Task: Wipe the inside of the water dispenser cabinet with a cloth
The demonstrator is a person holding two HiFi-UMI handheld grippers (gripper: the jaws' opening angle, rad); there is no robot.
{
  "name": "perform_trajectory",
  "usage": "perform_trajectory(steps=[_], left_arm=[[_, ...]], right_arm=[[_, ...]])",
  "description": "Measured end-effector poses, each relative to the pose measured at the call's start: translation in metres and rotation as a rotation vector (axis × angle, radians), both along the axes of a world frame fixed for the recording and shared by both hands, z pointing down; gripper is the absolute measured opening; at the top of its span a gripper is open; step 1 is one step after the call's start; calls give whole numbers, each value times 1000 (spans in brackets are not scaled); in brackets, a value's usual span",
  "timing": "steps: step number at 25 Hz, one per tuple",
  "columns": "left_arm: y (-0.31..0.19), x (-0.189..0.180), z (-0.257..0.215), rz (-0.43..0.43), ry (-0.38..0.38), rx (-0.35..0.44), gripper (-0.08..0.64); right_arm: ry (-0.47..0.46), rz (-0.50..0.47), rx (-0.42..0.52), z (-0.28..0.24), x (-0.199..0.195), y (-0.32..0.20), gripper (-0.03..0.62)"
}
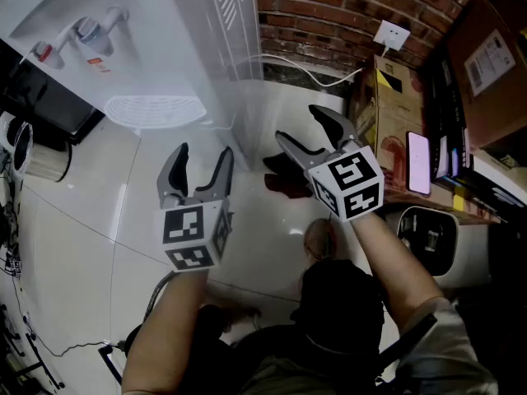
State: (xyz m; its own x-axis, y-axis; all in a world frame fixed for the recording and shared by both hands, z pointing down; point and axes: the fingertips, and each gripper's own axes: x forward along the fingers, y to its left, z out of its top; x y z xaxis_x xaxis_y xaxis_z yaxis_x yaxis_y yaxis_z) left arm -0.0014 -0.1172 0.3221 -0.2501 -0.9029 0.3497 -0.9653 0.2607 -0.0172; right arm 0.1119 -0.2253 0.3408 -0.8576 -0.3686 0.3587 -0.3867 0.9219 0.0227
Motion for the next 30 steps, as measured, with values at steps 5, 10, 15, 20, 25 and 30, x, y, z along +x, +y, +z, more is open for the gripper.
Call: perform_trajectory(steps=[5, 10, 15, 20, 25, 30], left_arm=[[-18, 0, 52, -10, 25, -51, 295], [-25, 1, 92, -25, 48, -110, 301], [-33, 5, 106, -19, 43, -138, 328], [-39, 9, 109, -25, 40, -139, 351], [-44, 6, 112, -51, 31, -157, 357], [-45, 0, 103, -76, 17, -129, 357]], right_arm=[[111, -7, -65, 93, -14, -23, 353], [313, -66, -176, 214, -15, -17, 397], [554, -175, -273, 320, 9, 9, 466], [701, -202, -319, 380, 29, 22, 452], [740, -179, -342, 388, 38, 30, 190], [644, -181, -294, 344, 22, 28, 97]])
